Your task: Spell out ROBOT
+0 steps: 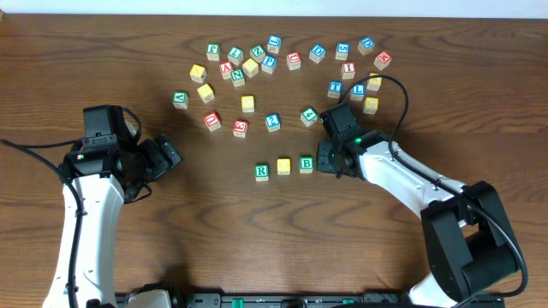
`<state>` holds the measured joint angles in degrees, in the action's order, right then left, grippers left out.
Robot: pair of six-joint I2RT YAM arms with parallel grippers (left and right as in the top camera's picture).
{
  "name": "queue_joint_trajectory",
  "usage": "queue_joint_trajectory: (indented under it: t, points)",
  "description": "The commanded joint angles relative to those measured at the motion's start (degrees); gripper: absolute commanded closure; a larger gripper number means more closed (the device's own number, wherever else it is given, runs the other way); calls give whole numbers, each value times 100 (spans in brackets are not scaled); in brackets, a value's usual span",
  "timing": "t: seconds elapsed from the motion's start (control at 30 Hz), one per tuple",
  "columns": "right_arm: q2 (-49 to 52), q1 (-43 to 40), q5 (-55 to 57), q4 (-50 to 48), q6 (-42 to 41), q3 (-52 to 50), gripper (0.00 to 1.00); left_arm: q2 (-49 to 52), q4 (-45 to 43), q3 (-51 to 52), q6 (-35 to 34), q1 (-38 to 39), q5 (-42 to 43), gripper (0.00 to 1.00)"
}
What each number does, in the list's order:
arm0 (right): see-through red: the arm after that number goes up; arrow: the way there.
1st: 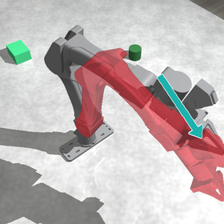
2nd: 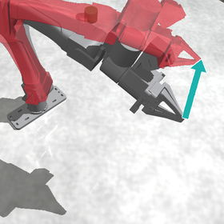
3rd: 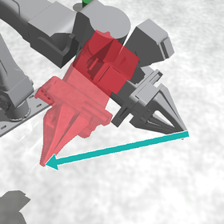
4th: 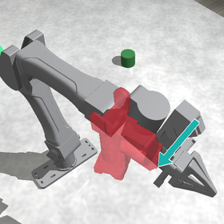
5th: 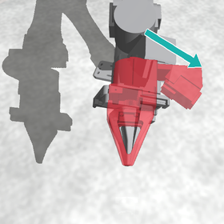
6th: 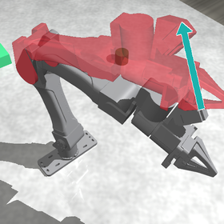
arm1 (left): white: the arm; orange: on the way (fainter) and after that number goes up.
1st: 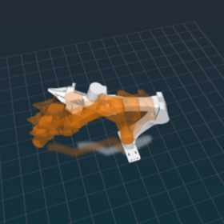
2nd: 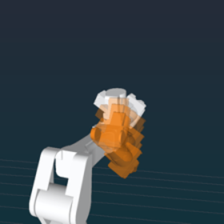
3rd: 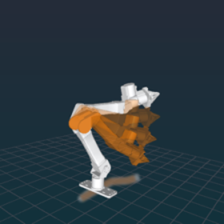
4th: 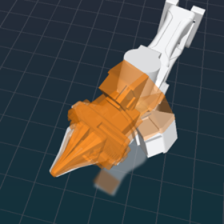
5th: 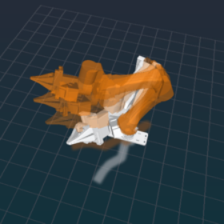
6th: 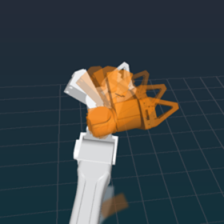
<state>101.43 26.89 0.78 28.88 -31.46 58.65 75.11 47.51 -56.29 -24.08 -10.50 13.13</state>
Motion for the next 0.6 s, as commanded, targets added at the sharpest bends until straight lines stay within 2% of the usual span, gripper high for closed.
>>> queue_joint_trajectory:
  t: [0.0,0.3,0.57]
  points:
    - [28,177,-39,9,417,48,72,-24,-7,-20,-26,-20,-76,2]
    - [28,203,409,63,387,48,75,-24,-4,-20,-24,-20,-76,2]
    - [59,214,402,76,256,48,71,-24,-7,-20,-24,-20,-76,2]
